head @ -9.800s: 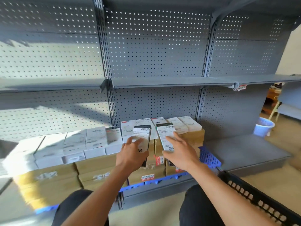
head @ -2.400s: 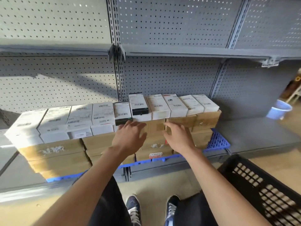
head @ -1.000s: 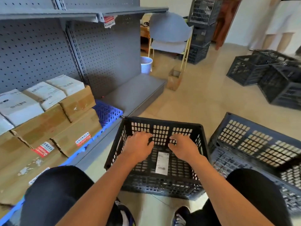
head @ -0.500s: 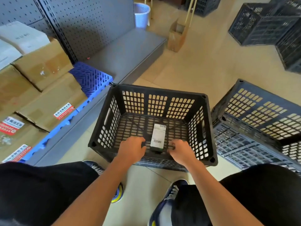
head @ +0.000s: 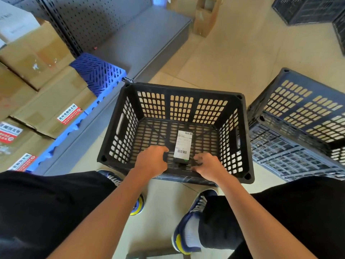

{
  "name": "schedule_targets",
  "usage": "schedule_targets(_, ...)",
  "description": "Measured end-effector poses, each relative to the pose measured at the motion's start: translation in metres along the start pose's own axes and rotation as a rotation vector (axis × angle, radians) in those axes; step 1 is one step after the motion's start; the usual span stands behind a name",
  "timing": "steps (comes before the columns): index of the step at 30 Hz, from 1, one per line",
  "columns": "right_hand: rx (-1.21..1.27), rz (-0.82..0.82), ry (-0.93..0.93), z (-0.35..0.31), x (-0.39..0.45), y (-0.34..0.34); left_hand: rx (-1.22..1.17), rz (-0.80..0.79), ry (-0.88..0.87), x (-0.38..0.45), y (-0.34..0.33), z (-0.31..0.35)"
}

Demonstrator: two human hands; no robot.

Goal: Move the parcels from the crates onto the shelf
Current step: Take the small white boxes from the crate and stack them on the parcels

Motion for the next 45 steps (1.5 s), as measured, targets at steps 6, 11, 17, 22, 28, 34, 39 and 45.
schedule_targets(6, -0.025, -0.097, -0.01, 0.006, 0.012, 0.002, 0.015, -0.036, -0.011, 0.012, -0.006, 0.002)
schedule_targets(11, -0.056, -0.112, 0.007, 0.011, 0.041, 0.008, 0.007, -0.034, -0.04, 0.041, -0.011, 0.01)
schedule_targets(17, -0.181, -0.17, 0.034, 0.025, 0.079, -0.009, 0.133, -0.231, -0.167, 0.081, -0.042, 0.019)
schedule_targets(22, -0.266, -0.279, -0.009, 0.054, 0.102, -0.026, 0.236, -0.351, -0.195, 0.12, -0.074, 0.015)
schedule_targets(28, -0.288, -0.436, -0.016, 0.083, 0.111, -0.043, 0.367, -0.435, -0.343, 0.14, -0.117, 0.017)
schedule_targets(34, -0.284, -0.479, -0.027, 0.089, 0.119, -0.06, 0.399, -0.582, -0.387, 0.142, -0.147, 0.013)
schedule_targets(39, -0.287, -0.475, -0.021, 0.092, 0.126, -0.068, 0.441, -0.582, -0.419, 0.144, -0.148, 0.004)
schedule_targets(45, -0.259, -0.525, -0.009, 0.086, 0.122, -0.069, 0.444, -0.548, -0.339, 0.144, -0.141, -0.018)
Point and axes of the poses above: each hand's wrist, its own x-axis towards the middle knuckle, its own y-axis out of the back of the hand, z = x × y, the point moved 3 cm from there along x, towards the middle knuckle, and after that the axes turned 8 degrees about z, right-handed, at the moved point
